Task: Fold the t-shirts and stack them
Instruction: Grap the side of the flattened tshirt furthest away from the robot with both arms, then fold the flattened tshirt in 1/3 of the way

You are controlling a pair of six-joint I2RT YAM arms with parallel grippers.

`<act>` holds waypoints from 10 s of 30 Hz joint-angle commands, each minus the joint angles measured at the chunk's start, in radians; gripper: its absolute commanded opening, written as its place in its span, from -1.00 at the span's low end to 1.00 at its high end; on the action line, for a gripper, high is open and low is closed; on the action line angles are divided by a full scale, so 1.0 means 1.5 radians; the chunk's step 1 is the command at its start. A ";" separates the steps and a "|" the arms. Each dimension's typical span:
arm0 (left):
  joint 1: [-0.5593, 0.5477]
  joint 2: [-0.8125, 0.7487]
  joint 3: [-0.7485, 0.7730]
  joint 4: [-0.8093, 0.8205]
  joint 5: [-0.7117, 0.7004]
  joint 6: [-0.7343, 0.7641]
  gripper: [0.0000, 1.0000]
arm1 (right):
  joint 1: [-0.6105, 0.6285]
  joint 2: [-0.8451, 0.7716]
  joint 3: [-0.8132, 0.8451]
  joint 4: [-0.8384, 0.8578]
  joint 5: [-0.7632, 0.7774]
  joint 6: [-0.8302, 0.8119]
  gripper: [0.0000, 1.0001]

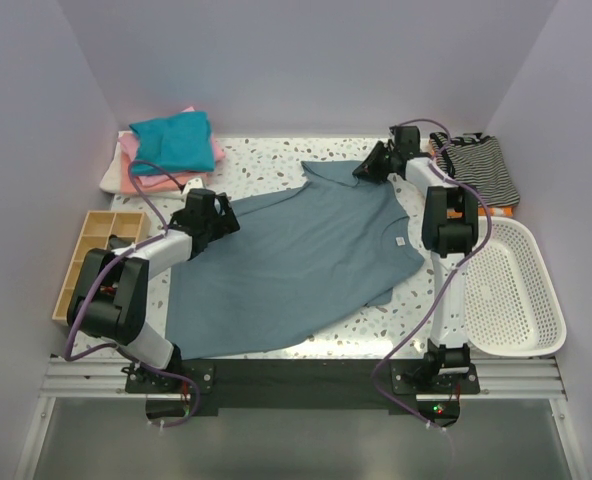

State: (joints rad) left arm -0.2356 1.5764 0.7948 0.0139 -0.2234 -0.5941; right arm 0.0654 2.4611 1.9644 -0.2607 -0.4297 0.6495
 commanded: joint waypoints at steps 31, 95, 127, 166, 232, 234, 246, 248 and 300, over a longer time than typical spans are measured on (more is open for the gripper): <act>0.045 0.019 0.014 0.030 -0.087 -0.023 0.50 | 0.003 -0.152 -0.077 0.047 -0.046 -0.045 -1.00; 0.145 0.129 0.064 0.139 -0.007 -0.022 -0.32 | 0.002 -0.258 -0.203 0.018 -0.050 -0.104 -1.00; 0.195 0.026 0.125 -0.042 -0.016 0.019 -1.00 | -0.099 -0.435 -0.255 -0.137 0.132 -0.122 -1.00; 0.198 -0.018 0.042 -0.155 0.044 0.024 -0.12 | -0.088 -0.633 -0.580 -0.218 0.227 -0.138 -0.64; -0.002 -0.066 0.109 0.092 0.150 0.052 0.46 | 0.001 -0.537 -0.407 -0.039 0.174 -0.068 0.00; -0.013 -0.105 0.060 0.068 0.138 0.037 0.51 | 0.022 -0.583 -0.511 -0.056 0.188 -0.068 0.01; -0.055 -0.420 -0.229 -0.061 0.122 -0.020 0.45 | 0.109 -0.962 -0.927 -0.129 0.176 0.029 -0.03; -0.057 -0.438 -0.251 -0.078 0.119 -0.028 0.43 | 0.108 -0.985 -0.946 -0.144 0.180 0.038 -0.05; -0.064 -0.269 -0.214 -0.080 0.072 -0.004 0.42 | 0.125 -1.112 -0.896 -0.363 0.115 0.070 -1.00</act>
State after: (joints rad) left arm -0.3244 1.1435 0.4149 -0.1226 -0.0921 -0.6361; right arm 0.2489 0.8650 0.5846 -0.5411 -0.1867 0.7269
